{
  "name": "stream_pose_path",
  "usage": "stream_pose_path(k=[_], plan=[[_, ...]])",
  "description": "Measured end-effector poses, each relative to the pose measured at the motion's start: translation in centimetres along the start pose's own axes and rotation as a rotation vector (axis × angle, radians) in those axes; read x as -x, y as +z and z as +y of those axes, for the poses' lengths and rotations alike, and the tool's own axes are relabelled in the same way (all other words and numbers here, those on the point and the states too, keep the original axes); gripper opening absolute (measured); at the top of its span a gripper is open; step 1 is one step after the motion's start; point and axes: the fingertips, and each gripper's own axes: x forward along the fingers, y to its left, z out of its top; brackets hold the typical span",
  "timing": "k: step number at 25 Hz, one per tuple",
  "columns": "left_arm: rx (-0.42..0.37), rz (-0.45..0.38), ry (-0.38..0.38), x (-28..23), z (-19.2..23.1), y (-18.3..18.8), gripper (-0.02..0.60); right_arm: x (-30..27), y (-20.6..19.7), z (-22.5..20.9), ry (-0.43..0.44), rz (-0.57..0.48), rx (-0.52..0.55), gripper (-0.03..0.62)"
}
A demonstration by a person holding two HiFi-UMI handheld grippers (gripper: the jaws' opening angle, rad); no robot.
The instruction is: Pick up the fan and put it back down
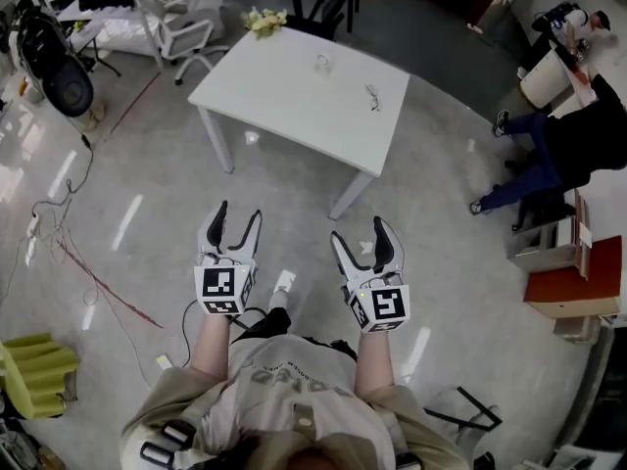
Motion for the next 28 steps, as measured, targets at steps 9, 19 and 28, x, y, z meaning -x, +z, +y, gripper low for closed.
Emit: stream_pose_path(k=[9, 19, 28], plan=[[0.009, 0.003, -0.031, -5.0, 2.3, 0.3, 0.279, -4.9, -0.2, -1.6, -0.024, 0.029, 0.013, 0.342], [0.016, 0.078, 0.001, -10.9, 3.6, -1.6, 0.279, -10.3, -2.3, -6.0, -0.006, 0.079, -0.015, 0.345], [0.006, 0.052, 0.040, -20.9, 3.1, 1.0, 0.279, -17.8, -0.7, -13.7, 0.039, 0.057, 0.002, 0.351]])
